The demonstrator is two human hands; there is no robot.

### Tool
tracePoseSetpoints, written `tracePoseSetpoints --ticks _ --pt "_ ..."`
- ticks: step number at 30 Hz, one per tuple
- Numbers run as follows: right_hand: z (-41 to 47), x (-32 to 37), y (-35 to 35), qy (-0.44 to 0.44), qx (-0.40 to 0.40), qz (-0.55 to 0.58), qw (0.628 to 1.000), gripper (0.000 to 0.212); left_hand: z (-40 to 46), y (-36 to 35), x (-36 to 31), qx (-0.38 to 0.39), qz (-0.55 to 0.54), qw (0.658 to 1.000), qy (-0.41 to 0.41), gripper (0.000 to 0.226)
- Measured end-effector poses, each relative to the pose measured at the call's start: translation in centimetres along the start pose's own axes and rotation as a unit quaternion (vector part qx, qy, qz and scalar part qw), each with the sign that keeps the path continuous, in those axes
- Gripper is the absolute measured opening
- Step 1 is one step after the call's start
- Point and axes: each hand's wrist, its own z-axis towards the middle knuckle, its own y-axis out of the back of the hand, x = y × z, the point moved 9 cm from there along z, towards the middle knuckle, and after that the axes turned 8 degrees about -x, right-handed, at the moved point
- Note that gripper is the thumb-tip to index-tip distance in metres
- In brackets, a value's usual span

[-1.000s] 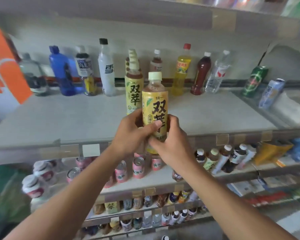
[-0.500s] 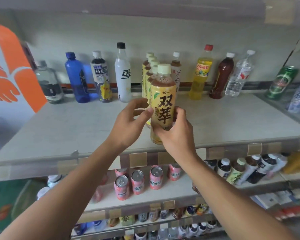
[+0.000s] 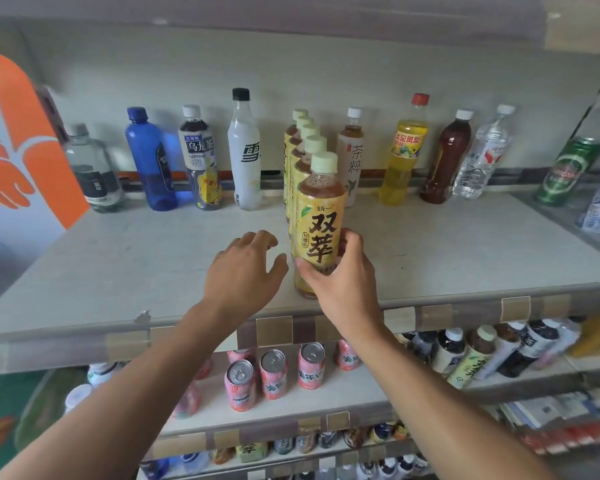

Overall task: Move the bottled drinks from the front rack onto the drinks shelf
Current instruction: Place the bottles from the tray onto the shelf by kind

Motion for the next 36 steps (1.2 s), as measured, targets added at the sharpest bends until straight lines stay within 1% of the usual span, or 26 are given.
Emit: tracePoseSetpoints --ticks 11,15,21,24,29,33,36 --pt "0.0 0.2 -0.9 0.021 0.005 -0.017 1.0 0.074 -0.3 0.3 -0.2 -0.011 0.011 1.0 0.002 0.037" --pt "-0.1 0.5 -0.8 0.037 0.003 -0.031 0.999 0.072 -0.4 1.0 -0.5 -0.023 0.007 1.0 0.002 0.035" --pt "-0.2 0.7 -1.0 0.048 0.029 -0.05 0.997 0.073 -0.3 2.3 -2.1 -0.044 -0.001 0.999 -0.013 0.033" --pt "-0.4 0.9 -0.7 0.062 0.056 -0.079 0.993 0.069 -0.6 2.6 -2.7 -0.047 -0.004 0.999 -0.009 0.033" --pt "-1.0 1.5 2.9 0.084 0.075 -0.149 0.982 0.067 -3.0 2.7 -4.3 -0.046 -0.017 0.999 -0.006 0.03" --pt "-2.5 1.6 7.2 0.124 0.07 -0.204 0.969 0.057 -5.4 2.6 -7.3 -0.043 -0.035 0.998 -0.017 0.025" --pt "-3.6 0.7 10.6 0.128 0.069 -0.241 0.96 0.051 -7.0 2.5 -10.5 -0.042 -0.054 0.997 -0.038 0.018"
